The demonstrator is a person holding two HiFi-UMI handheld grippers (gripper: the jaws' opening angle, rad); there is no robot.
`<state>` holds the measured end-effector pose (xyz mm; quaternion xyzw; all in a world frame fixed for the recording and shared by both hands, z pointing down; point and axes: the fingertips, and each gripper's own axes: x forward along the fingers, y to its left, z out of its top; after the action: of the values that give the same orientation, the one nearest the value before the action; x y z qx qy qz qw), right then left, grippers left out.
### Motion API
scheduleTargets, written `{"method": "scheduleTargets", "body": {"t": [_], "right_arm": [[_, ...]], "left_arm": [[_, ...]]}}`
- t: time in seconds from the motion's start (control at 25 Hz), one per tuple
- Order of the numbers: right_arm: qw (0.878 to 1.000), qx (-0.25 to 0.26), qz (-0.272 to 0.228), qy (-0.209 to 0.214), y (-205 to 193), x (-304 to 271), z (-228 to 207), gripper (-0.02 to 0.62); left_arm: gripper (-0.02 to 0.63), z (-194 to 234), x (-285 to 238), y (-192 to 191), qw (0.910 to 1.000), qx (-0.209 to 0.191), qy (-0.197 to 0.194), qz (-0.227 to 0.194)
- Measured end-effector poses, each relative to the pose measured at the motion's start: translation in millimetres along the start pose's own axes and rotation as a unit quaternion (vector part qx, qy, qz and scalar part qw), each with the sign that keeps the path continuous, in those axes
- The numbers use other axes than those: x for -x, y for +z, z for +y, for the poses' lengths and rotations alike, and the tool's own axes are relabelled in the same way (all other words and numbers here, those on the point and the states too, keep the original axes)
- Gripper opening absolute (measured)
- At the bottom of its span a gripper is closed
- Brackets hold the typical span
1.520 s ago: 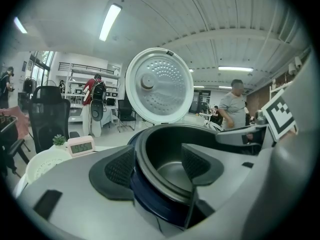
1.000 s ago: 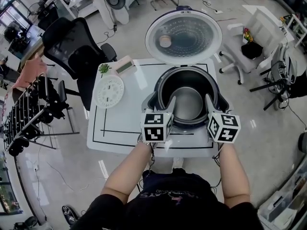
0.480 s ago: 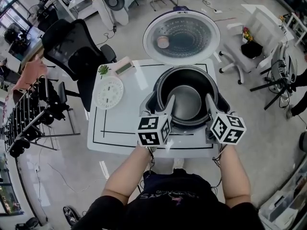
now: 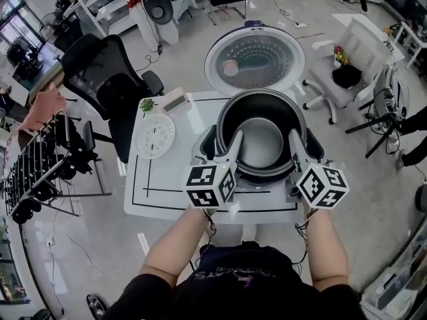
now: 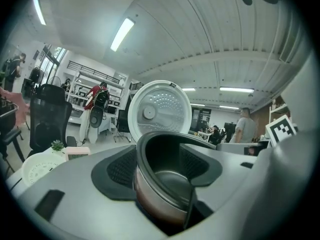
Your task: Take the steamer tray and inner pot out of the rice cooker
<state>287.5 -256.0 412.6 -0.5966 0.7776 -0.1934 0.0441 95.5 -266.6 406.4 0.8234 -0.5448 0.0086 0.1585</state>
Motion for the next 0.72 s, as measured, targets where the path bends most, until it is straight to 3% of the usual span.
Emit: {"method": "scheduleTargets", "body": {"t": [0.48, 0.72], "right_arm": [[0.995, 0.043, -0.084, 0.025, 60.1, 19.4, 74.0, 0.187], [0.993, 0.044, -0.099, 0.051, 63.5, 17.6, 125.9, 0.186]], "left_arm": [[0.259, 19.7, 39.5, 48.0, 0.9987, 0.019, -0.019, -0.043], [0.262, 52.2, 74.8, 73.2, 0.9973, 0.017, -0.006, -0.071]]}}
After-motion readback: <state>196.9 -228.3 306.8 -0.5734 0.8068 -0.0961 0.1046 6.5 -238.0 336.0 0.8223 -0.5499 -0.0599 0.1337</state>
